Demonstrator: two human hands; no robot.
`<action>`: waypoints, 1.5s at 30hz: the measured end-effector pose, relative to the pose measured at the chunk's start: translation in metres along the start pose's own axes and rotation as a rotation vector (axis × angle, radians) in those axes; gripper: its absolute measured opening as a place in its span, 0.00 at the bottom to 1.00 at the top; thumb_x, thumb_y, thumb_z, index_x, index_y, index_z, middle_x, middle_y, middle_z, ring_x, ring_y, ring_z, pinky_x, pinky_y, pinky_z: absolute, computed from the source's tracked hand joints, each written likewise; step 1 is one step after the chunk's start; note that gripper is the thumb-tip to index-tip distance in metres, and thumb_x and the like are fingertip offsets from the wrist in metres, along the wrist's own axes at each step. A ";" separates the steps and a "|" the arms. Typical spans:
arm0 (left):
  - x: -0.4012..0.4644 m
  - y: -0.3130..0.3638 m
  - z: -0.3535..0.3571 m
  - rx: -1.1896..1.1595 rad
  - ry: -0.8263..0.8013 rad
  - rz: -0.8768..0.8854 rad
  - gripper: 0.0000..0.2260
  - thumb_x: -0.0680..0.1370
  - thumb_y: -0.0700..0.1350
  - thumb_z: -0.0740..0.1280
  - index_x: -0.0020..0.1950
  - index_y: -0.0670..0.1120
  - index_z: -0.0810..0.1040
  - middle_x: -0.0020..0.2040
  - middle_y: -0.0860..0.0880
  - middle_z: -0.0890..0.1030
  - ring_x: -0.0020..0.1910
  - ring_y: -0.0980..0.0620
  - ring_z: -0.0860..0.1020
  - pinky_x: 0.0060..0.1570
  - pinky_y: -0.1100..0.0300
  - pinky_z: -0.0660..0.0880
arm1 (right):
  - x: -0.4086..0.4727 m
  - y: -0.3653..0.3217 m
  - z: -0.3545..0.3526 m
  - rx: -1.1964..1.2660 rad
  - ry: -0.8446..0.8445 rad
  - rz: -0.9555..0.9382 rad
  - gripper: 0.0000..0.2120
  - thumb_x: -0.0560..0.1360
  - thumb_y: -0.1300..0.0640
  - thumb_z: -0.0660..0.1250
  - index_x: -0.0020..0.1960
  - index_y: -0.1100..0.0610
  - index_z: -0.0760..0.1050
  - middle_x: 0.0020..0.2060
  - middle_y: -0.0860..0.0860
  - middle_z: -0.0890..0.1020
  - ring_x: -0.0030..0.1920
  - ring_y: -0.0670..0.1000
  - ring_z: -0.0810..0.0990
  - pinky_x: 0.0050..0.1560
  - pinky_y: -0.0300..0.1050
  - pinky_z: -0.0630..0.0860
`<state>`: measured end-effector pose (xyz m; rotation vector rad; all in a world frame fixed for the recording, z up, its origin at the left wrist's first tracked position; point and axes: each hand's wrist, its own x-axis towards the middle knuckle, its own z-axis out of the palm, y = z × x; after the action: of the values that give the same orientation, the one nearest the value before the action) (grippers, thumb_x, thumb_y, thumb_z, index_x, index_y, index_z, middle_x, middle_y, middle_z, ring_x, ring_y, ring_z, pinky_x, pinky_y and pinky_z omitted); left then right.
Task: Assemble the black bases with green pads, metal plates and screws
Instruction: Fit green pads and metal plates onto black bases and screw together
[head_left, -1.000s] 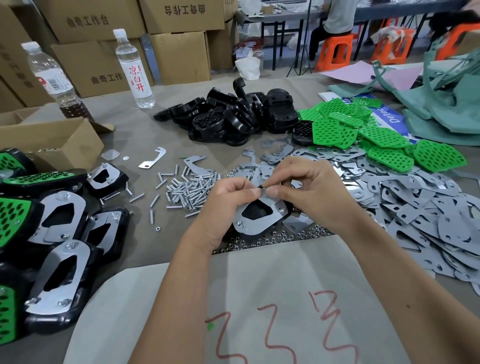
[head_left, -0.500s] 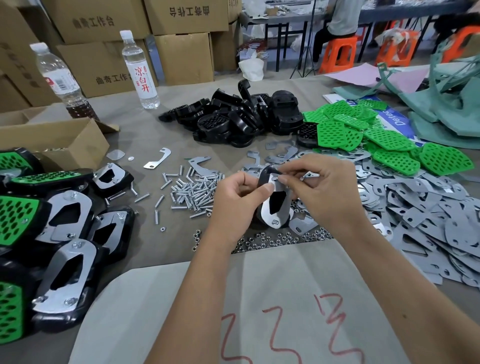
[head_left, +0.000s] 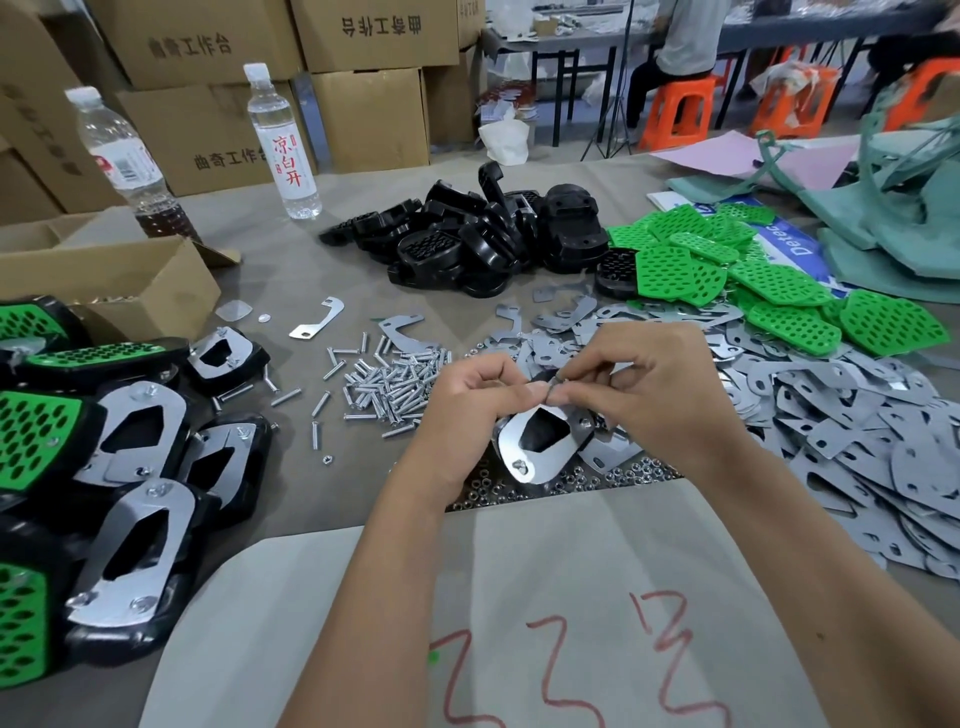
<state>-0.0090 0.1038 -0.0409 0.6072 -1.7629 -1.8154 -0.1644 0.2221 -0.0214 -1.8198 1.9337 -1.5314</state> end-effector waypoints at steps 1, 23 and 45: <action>0.000 0.000 -0.001 -0.005 -0.011 -0.012 0.09 0.69 0.44 0.74 0.32 0.46 0.76 0.33 0.44 0.74 0.31 0.50 0.70 0.34 0.60 0.67 | 0.001 -0.002 0.000 -0.023 -0.029 -0.031 0.10 0.67 0.54 0.82 0.40 0.60 0.87 0.33 0.51 0.82 0.32 0.53 0.80 0.32 0.50 0.77; -0.003 0.003 -0.005 -0.160 -0.024 -0.120 0.08 0.68 0.43 0.73 0.35 0.42 0.76 0.30 0.46 0.77 0.26 0.52 0.74 0.28 0.65 0.70 | -0.001 0.009 0.004 0.358 -0.099 0.125 0.06 0.73 0.66 0.78 0.47 0.56 0.88 0.41 0.55 0.82 0.33 0.57 0.81 0.28 0.57 0.77; -0.005 0.004 -0.004 -0.118 -0.050 -0.097 0.07 0.70 0.43 0.72 0.36 0.42 0.78 0.31 0.44 0.78 0.27 0.51 0.75 0.28 0.63 0.71 | -0.002 0.007 0.008 0.470 -0.075 0.201 0.06 0.67 0.61 0.81 0.42 0.59 0.87 0.37 0.57 0.80 0.33 0.55 0.78 0.36 0.42 0.78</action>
<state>-0.0022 0.1039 -0.0376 0.6144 -1.6697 -2.0007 -0.1638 0.2176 -0.0312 -1.4189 1.5014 -1.6445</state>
